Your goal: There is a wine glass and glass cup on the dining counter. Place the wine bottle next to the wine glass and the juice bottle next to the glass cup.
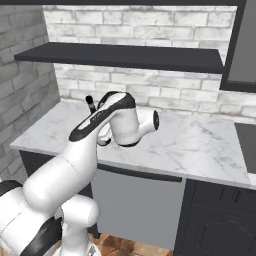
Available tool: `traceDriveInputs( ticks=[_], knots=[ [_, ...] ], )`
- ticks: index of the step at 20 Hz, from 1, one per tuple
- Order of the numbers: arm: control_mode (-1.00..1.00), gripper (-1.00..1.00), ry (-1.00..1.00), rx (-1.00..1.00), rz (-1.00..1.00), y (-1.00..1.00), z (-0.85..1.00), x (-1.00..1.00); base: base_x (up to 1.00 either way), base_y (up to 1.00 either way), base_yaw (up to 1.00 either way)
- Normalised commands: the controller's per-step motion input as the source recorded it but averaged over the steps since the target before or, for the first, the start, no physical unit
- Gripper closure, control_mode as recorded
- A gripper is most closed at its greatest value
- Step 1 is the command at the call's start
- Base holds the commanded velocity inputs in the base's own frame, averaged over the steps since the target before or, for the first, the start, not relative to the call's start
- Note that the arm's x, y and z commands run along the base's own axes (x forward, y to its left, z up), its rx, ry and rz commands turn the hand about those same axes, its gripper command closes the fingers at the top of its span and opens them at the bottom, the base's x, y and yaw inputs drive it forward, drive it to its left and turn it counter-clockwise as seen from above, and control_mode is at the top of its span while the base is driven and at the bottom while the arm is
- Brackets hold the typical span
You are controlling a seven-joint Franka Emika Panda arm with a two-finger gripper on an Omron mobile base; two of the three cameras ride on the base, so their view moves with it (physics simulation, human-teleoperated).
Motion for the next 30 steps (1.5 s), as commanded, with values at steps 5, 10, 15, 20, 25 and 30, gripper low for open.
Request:
traceDriveInputs(
  ticks=[5, 10, 15, 20, 25, 30],
  knots=[
    [-1.0, 1.0, 0.0, -0.01, 0.07, 0.14, 0.94, -0.82, 0.0, 0.0, 0.0],
    [1.0, 1.0, 0.0, 0.0, 0.07, 0.29, 0.31, -0.52, -0.13, 0.06, 0.02],
    [1.0, 1.0, 0.0, 0.0, 0.0, 0.0, 0.0, 0.0, -0.66, 0.49, 0.06],
    [1.0, 1.0, 0.0, 0.0, 0.0, 0.0, 0.0, 0.0, -0.69, 0.6, 0.09],
    [1.0, 1.0, 0.0, 0.0, 0.0, 0.0, 0.0, 0.0, -0.64, 0.75, 0.14],
    [1.0, 1.0, 0.0, 0.0, 0.0, 0.0, 0.0, 0.0, -0.63, 0.98, 0.22]
  ],
)
